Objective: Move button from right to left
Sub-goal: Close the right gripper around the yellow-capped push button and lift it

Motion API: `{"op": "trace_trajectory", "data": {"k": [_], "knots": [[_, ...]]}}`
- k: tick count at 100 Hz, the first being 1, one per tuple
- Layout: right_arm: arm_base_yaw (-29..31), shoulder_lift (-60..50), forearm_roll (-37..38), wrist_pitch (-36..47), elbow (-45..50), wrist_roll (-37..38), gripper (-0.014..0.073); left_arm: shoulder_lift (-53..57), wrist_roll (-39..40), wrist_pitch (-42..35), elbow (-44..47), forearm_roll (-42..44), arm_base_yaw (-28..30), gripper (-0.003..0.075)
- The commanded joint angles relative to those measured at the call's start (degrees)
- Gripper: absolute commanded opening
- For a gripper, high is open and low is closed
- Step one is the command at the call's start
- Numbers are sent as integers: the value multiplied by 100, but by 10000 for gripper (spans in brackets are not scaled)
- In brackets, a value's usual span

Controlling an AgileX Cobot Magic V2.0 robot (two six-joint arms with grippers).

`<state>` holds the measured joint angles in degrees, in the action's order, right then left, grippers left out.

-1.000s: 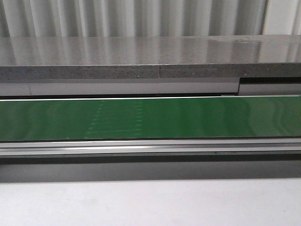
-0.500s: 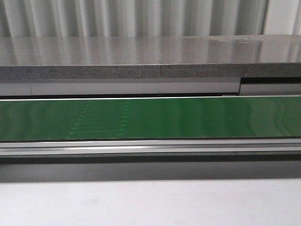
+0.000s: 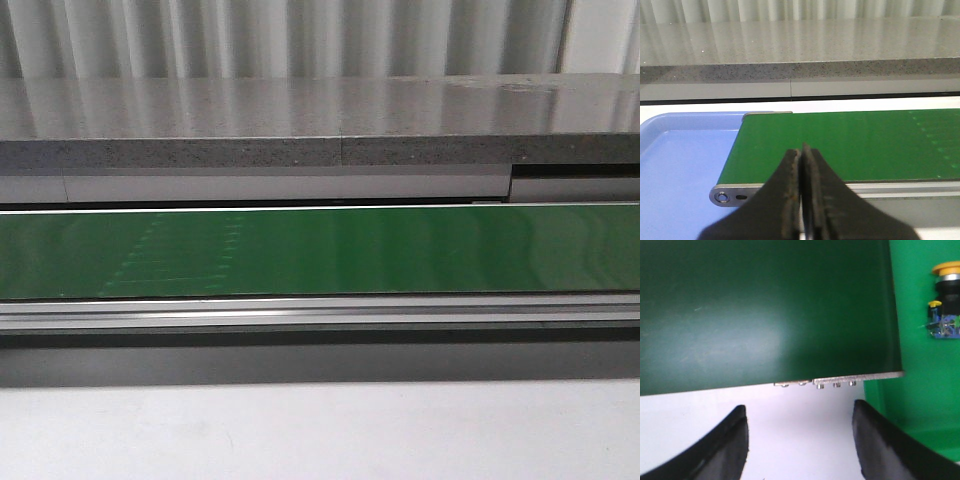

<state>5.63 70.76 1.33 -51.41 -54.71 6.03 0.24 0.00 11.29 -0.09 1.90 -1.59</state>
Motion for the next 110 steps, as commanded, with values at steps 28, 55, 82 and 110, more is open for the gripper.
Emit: {"op": "trace_trajectory", "data": {"k": [28, 55, 82, 110], "knots": [[1108, 925, 12, 152, -872, 2, 486, 209, 48, -437, 142, -13, 12, -20], [2058, 1434, 12, 251, -1176, 2, 486, 209, 48, -437, 142, -13, 12, -20], [2634, 2077, 7, 351, -1258, -12, 486, 209, 48, -437, 142, -13, 12, -20], [2649, 2919, -16, 453, -1402, -366, 486, 209, 48, -437, 142, -13, 12, -20]]}}
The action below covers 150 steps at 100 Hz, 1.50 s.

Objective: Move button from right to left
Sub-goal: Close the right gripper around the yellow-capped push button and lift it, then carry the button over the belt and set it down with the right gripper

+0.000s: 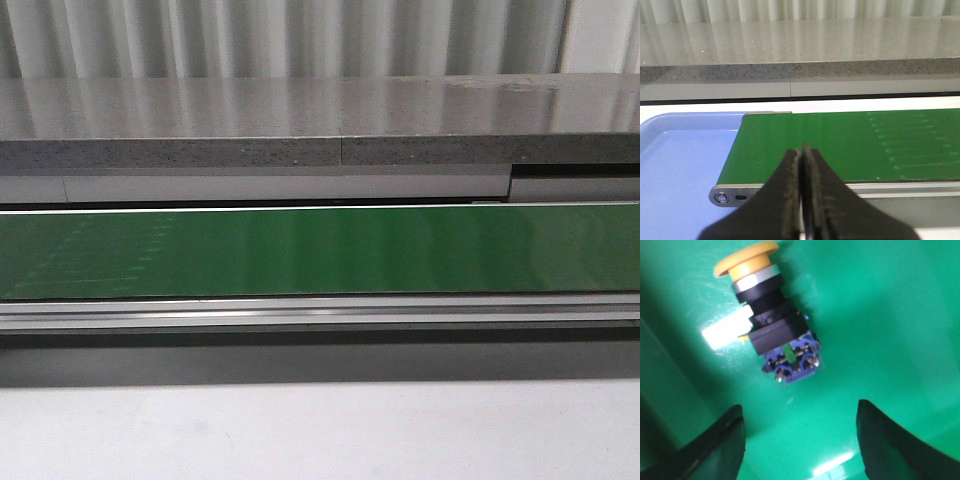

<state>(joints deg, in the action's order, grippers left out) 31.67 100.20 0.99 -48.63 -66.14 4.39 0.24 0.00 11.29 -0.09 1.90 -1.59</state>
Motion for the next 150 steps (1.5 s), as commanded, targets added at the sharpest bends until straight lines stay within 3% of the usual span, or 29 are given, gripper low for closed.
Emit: {"op": "trace_trajectory", "data": {"k": [1, 33, 57, 90, 129, 150], "knots": [[45, 12, 18, 180, -267, -213, 486, 209, 48, -437, 142, -13, 12, -20], [45, 660, 18, 244, -713, -295, 478, 209, 48, -437, 142, -13, 12, -20], [45, 724, -29, 250, -761, -439, 211, 209, 48, -437, 142, -13, 12, -20], [-147, -23, -249, 30, -767, -439, 207, 209, 48, -437, 142, -13, 12, -20], [-1381, -1125, -415, -563, -751, -439, 206, 209, 48, -437, 142, -13, 12, -20], [-1873, -1096, -498, -257, -350, -439, 206, 209, 48, -437, 142, -13, 12, -20]]}}
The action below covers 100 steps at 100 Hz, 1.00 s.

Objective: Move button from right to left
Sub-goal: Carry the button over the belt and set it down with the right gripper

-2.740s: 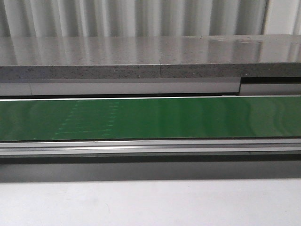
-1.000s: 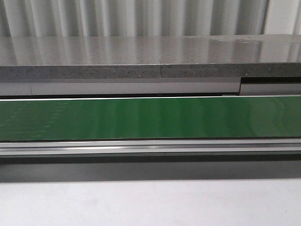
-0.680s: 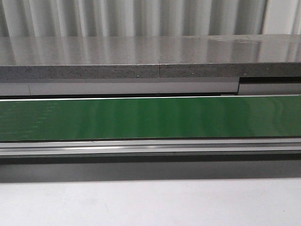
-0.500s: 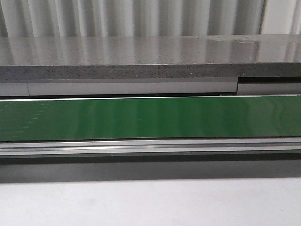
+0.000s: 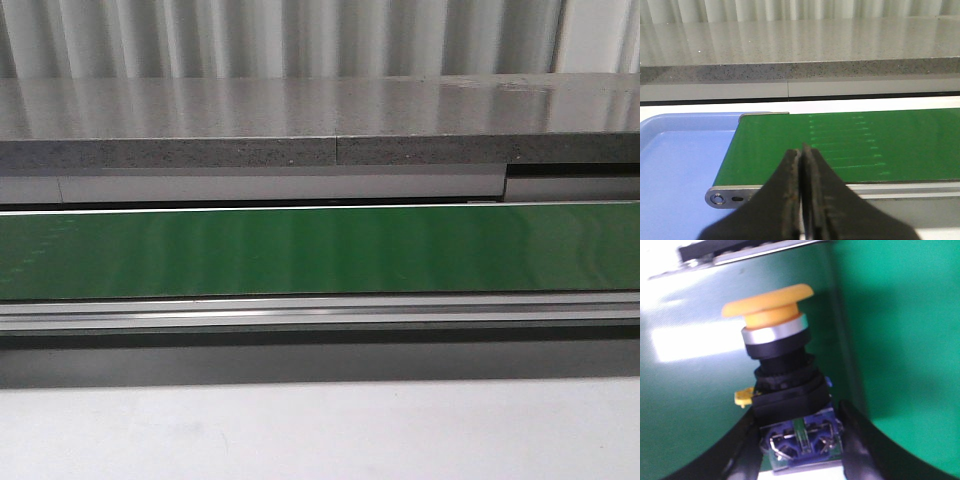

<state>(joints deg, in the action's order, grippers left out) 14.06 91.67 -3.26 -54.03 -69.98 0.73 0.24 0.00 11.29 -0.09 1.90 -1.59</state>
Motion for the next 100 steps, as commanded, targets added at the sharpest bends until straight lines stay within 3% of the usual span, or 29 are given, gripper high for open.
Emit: {"op": "trace_trajectory", "data": {"k": [1, 39, 66, 100], "knots": [[-121, -243, -78, 301, 48, -73, 206, 209, 48, -437, 142, -13, 12, -20], [-137, -241, -118, 581, 355, -73, 227, 209, 48, -437, 142, -13, 12, -20], [-137, -250, -187, 684, 355, -73, 571, 209, 48, -437, 142, -13, 12, -20], [-203, -789, -677, 722, 355, -635, 545, 209, 48, -437, 142, -13, 12, -20]]}}
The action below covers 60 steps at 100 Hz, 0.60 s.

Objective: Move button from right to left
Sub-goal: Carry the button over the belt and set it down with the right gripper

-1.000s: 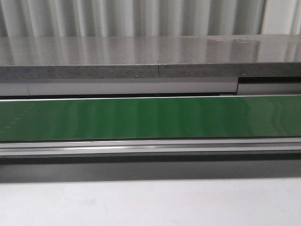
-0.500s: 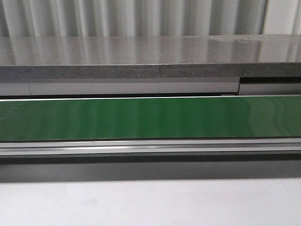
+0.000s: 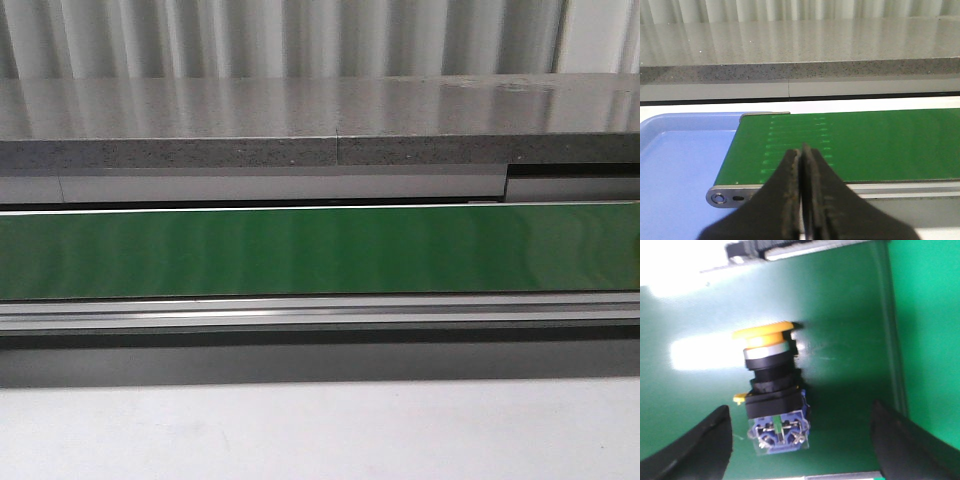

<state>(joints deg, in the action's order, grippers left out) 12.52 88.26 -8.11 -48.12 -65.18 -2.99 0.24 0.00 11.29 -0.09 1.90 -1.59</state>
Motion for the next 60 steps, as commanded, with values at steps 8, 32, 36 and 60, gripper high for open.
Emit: {"op": "trace_trajectory", "data": {"k": [8, 32, 36, 60], "knots": [[-171, -660, -191, 70, -125, -329, 454, 209, 48, -437, 142, -13, 12, -20], [-688, -1124, -179, -223, -114, -547, -70, 209, 48, -437, 142, -13, 12, -20], [-776, -1189, -179, -234, -114, -547, -62, 209, 48, -437, 142, -13, 12, -20], [-1295, -1819, -155, 45, 196, -567, -67, 209, 48, -437, 142, -13, 12, -20]]}}
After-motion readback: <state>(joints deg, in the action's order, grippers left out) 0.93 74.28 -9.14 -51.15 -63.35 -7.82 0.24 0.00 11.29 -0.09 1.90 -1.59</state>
